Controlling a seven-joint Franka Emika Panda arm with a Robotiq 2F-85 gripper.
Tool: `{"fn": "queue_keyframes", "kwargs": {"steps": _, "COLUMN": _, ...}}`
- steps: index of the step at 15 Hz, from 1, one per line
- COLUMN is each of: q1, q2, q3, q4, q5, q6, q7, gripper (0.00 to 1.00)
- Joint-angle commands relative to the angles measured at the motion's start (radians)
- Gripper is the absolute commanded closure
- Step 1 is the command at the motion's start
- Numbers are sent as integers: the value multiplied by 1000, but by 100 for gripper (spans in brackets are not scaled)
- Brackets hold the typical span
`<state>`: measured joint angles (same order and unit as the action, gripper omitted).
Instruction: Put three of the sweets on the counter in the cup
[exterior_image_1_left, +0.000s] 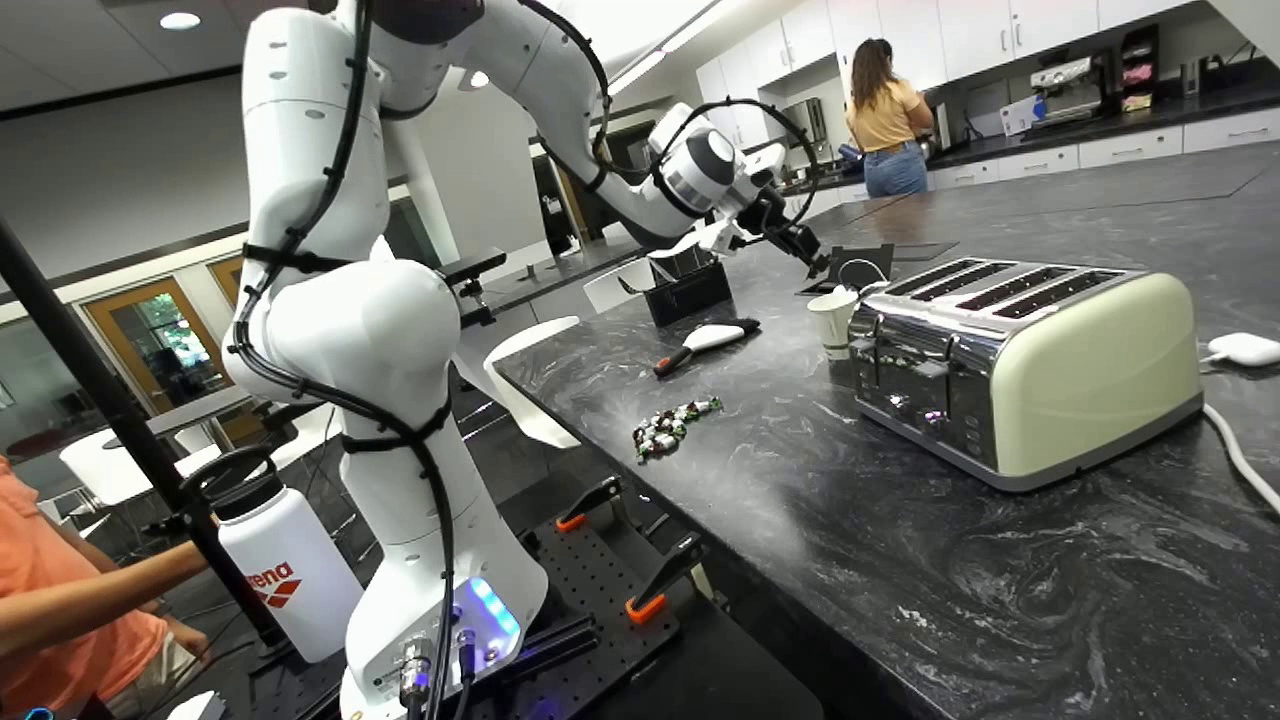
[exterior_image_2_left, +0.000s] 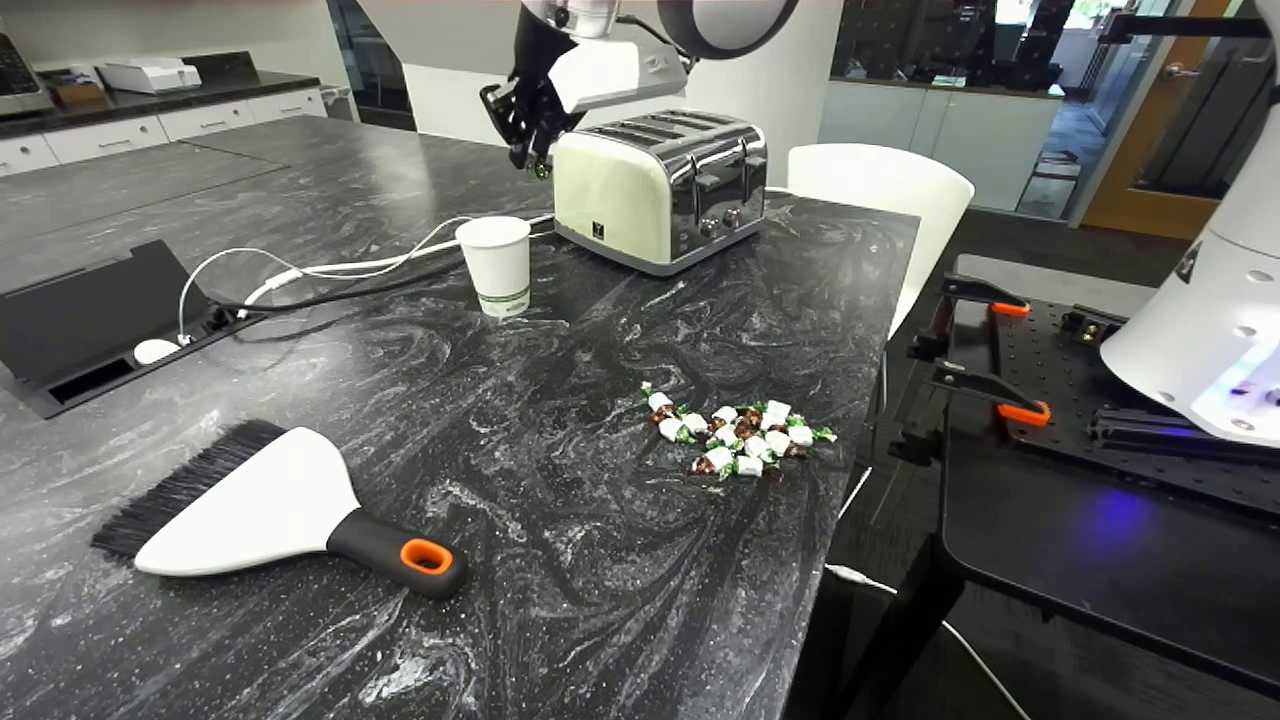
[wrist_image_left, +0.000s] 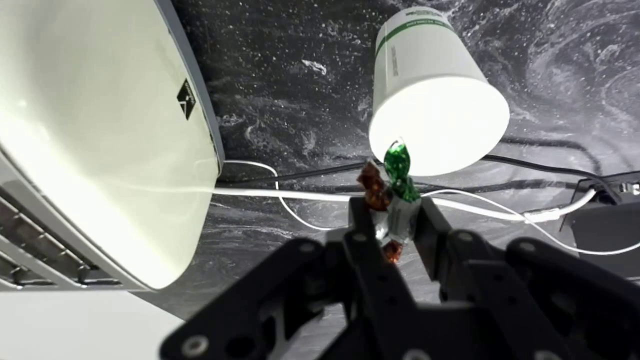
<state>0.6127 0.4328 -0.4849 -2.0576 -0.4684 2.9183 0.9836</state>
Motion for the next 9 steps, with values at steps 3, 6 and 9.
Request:
{"fn": "queue_keyframes", "kwargs": {"steps": 3, "q1": -150, "q2": 145, "q3": 166, "q4": 225, "q5": 103, "q6": -146, "q7": -103, "gripper": 93}}
{"fn": "queue_keyframes", "kwargs": {"steps": 6, "q1": -209, "q2": 193, "q3": 224, "q4": 290, "q5": 132, "q6": -166, "q7": -152, "gripper": 93}}
{"fn": "queue_keyframes", "kwargs": {"steps": 9, "q1": -262, "q2": 218, "q3": 275, "q4": 322, "q5": 187, "q6": -169, "q7": -206, "gripper": 93}}
